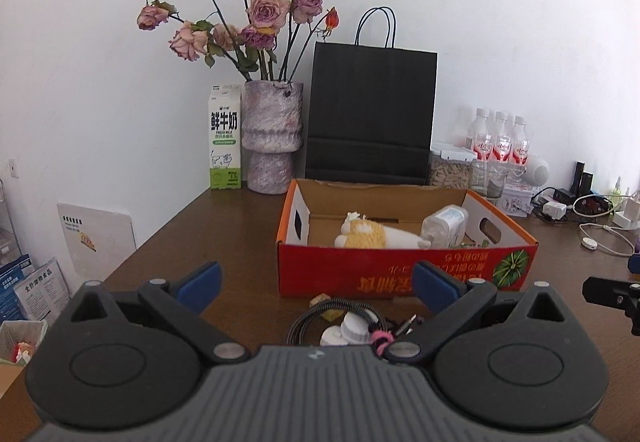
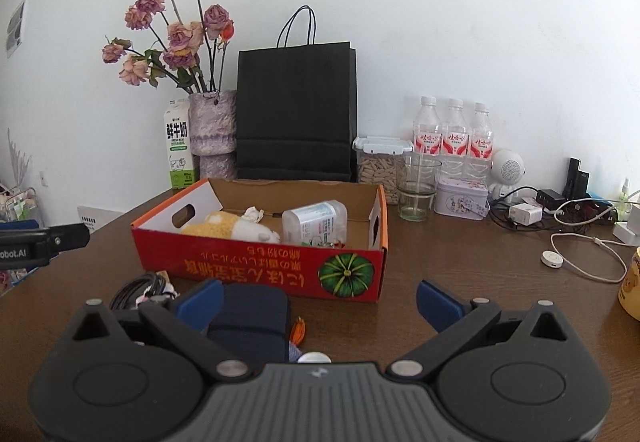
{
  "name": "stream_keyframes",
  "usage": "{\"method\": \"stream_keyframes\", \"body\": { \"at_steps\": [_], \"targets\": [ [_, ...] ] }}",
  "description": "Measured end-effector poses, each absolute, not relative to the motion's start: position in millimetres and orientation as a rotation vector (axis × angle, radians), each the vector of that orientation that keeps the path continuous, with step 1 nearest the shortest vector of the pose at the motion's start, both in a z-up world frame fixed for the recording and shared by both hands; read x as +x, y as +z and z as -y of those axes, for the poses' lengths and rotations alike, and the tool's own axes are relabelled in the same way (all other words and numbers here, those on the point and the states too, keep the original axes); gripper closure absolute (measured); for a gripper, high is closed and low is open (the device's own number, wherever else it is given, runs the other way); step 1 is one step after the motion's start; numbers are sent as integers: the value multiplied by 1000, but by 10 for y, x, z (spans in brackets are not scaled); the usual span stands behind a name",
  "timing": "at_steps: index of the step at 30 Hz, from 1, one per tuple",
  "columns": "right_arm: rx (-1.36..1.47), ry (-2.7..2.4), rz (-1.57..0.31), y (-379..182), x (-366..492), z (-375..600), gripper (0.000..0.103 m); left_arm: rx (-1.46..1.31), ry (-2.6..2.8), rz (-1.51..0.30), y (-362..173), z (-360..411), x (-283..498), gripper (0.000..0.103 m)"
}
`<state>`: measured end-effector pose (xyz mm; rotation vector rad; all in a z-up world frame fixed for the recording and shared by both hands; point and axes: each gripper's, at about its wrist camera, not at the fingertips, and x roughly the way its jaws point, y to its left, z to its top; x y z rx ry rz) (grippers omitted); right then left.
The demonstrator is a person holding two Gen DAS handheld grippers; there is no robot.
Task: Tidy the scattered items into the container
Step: 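Move both grippers back toward the items left on the table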
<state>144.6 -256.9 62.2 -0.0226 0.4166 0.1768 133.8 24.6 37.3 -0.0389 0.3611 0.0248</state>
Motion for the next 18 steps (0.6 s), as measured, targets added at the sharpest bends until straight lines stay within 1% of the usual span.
{"method": "stream_keyframes", "body": {
  "at_steps": [9,14,18],
  "targets": [
    [-51,203,-474,360,1000,2586,0,-35,45,-426,107,-365,908,0],
    [-74,203,-522,207,869,2591,0,-71,56,-454,68,-453,843,0],
    [-65,191,-545,137,858,2621,0,-60,47,-444,95,-413,788,0]
  ]
}}
